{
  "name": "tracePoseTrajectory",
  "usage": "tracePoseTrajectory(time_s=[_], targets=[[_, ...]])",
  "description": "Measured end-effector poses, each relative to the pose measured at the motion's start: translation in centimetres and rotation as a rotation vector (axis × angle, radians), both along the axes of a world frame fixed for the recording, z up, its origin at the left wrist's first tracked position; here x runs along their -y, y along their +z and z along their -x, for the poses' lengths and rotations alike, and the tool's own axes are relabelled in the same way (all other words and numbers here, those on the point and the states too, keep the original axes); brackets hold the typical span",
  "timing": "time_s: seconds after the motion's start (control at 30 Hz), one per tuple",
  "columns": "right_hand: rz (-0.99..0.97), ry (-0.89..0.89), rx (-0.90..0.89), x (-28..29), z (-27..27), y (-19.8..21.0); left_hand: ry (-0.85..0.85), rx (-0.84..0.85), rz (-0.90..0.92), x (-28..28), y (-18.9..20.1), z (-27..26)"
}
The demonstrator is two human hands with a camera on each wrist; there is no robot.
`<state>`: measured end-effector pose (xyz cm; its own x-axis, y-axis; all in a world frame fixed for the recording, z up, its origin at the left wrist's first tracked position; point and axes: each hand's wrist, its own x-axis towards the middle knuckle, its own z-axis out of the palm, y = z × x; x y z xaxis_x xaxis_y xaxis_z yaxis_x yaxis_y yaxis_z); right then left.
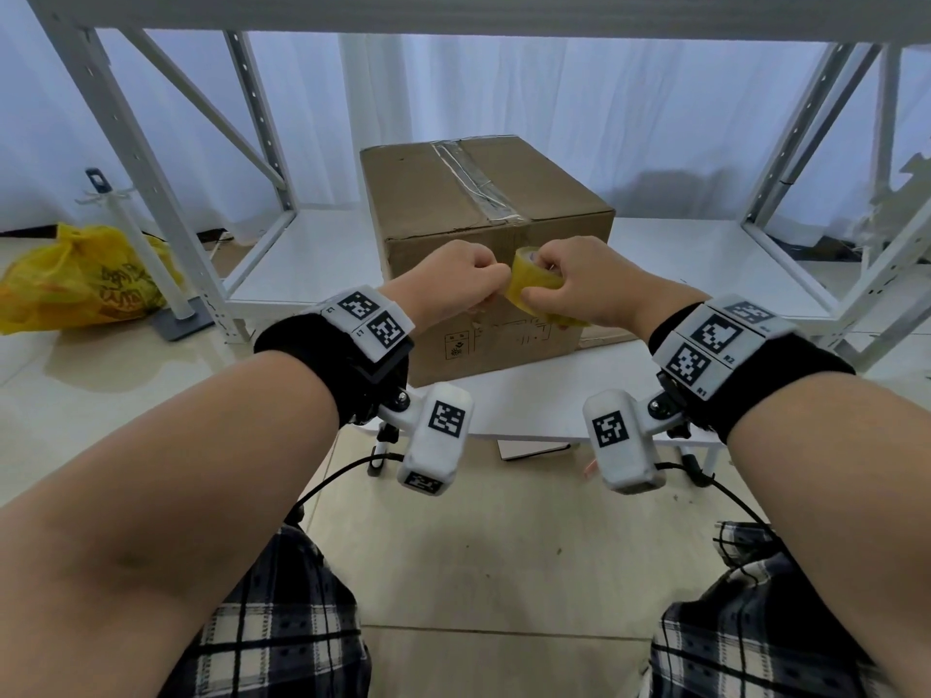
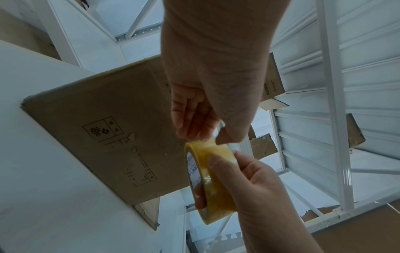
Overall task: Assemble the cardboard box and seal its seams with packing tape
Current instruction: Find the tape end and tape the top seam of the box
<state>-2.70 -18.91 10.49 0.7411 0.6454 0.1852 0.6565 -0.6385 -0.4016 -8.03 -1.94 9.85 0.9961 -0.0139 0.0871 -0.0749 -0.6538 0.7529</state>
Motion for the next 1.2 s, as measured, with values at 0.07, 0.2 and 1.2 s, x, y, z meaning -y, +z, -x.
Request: tracePoseTrajectory(time_s=[0.07, 0.2, 1.2], targets=[[-0.002, 0.012, -0.010, 0.0, 0.1, 0.0, -0.001, 0.015, -0.016, 0.1, -0.1, 0.0], [-0.009, 0.021, -0.029, -0.1, 0.3, 0.1, 0.026, 0.039, 0.060, -0.1, -0.3, 0.1], [-0.017, -0.022, -0.182, 0.7, -0.2, -0.9, 0.078, -0.053, 0.031, -1.4, -0.4, 0.9]])
